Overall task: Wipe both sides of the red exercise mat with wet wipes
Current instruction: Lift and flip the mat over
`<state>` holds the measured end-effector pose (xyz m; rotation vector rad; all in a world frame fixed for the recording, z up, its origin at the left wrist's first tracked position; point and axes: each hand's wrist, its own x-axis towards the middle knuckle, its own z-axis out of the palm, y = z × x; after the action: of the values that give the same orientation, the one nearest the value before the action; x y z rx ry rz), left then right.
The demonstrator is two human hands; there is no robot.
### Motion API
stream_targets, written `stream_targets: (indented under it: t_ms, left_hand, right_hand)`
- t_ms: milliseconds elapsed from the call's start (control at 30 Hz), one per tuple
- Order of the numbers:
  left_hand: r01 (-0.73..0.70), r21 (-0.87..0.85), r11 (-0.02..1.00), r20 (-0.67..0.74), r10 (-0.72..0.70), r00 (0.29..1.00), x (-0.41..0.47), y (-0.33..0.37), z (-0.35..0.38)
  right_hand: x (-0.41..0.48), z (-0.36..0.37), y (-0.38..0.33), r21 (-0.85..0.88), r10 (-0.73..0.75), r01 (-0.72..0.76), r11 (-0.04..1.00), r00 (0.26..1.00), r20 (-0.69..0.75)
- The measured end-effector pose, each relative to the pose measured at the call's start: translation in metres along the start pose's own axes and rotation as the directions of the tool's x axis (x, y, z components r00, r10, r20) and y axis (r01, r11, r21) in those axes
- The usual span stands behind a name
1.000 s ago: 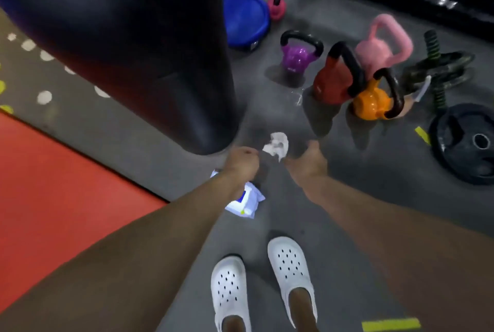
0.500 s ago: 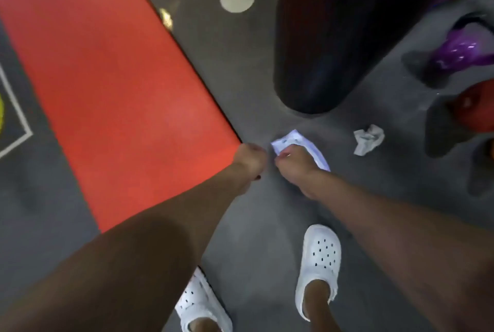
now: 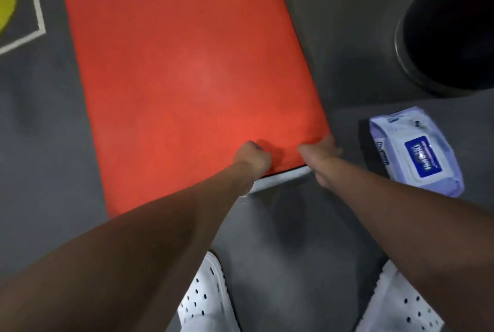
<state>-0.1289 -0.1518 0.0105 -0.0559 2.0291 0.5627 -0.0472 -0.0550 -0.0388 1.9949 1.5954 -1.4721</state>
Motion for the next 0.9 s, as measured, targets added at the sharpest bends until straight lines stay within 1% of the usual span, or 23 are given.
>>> stream_targets:
  t_ms: [67, 100, 167, 200, 233, 267, 300, 367, 400, 467, 533, 633, 667, 733, 800, 900]
  left_hand:
    - [0.005, -0.035, 0.999, 0.022, -0.004, 1.000, 0.014, -0.006, 0.004]
    - [0.003, -0.051, 0.999, 0.042, -0.001, 0.999, 0.018, -0.007, 0.006]
    - [-0.005, -0.083, 0.997, 0.084, 0.012, 0.996, 0.022, -0.005, 0.007]
    - [-0.006, -0.103, 0.995, 0.100, 0.016, 0.995, 0.022, -0.003, 0.006]
    - [0.002, -0.127, 0.992, 0.116, 0.013, 0.993, 0.021, 0.001, 0.004]
    - [0.021, -0.154, 0.988, 0.135, 0.000, 0.991, 0.015, 0.006, 0.001]
    - [0.049, -0.185, 0.982, 0.161, -0.019, 0.987, 0.008, 0.013, -0.003]
    - [0.104, -0.241, 0.965, 0.224, -0.049, 0.973, -0.012, 0.031, -0.013]
    - [0.120, -0.258, 0.959, 0.250, -0.054, 0.967, -0.027, 0.043, -0.022]
    - [0.120, -0.254, 0.960, 0.264, -0.051, 0.963, -0.059, 0.069, -0.043]
    - [0.142, -0.215, 0.966, 0.277, -0.080, 0.958, -0.088, 0.095, -0.076]
    - [0.200, -0.151, 0.968, 0.393, -0.126, 0.911, -0.131, 0.141, -0.144]
    - [0.217, -0.126, 0.968, 0.422, -0.146, 0.895, -0.143, 0.155, -0.163]
    - [0.244, -0.087, 0.966, 0.431, -0.185, 0.883, -0.166, 0.179, -0.203]
    - [0.254, -0.088, 0.963, 0.387, -0.201, 0.900, -0.183, 0.194, -0.243]
    - [0.206, -0.100, 0.973, 0.352, -0.159, 0.922, -0.217, 0.203, -0.295]
  right_hand:
    - [0.012, -0.002, -0.001, -0.006, 0.064, -0.065, 0.998, 0.993, -0.097]
    - [0.016, -0.002, -0.001, 0.027, 0.093, -0.091, 0.996, 0.988, -0.123]
    - [0.025, 0.000, 0.000, 0.183, 0.141, -0.120, 0.976, 0.984, -0.107]
    - [0.026, -0.001, 0.001, 0.268, 0.137, -0.111, 0.957, 0.987, -0.083]
    - [0.022, -0.002, 0.001, 0.322, 0.125, -0.092, 0.942, 0.989, -0.081]
    - [0.015, -0.004, 0.000, 0.339, 0.103, -0.062, 0.939, 0.989, -0.103]
    - [0.004, -0.007, -0.003, 0.312, 0.058, -0.010, 0.950, 0.987, -0.147]
    - [-0.023, -0.012, -0.015, 0.179, -0.082, 0.131, 0.975, 0.962, -0.259]
    - [-0.042, -0.013, -0.027, 0.113, -0.174, 0.216, 0.970, 0.939, -0.297]
    - [-0.084, -0.020, -0.053, 0.008, -0.341, 0.364, 0.932, 0.880, -0.330]
    - [-0.129, -0.024, -0.080, -0.071, -0.492, 0.495, 0.866, 0.817, -0.302]
    - [-0.206, -0.034, -0.128, -0.147, -0.691, 0.678, 0.721, 0.686, -0.226]
    - [-0.225, -0.035, -0.145, -0.155, -0.730, 0.715, 0.682, 0.651, -0.206]
    - [-0.263, -0.039, -0.183, -0.171, -0.796, 0.779, 0.604, 0.578, -0.181]
    - [-0.300, -0.042, -0.219, -0.172, -0.838, 0.820, 0.546, 0.531, -0.124]
    - [-0.345, -0.045, -0.257, -0.173, -0.886, 0.869, 0.463, 0.462, -0.050]
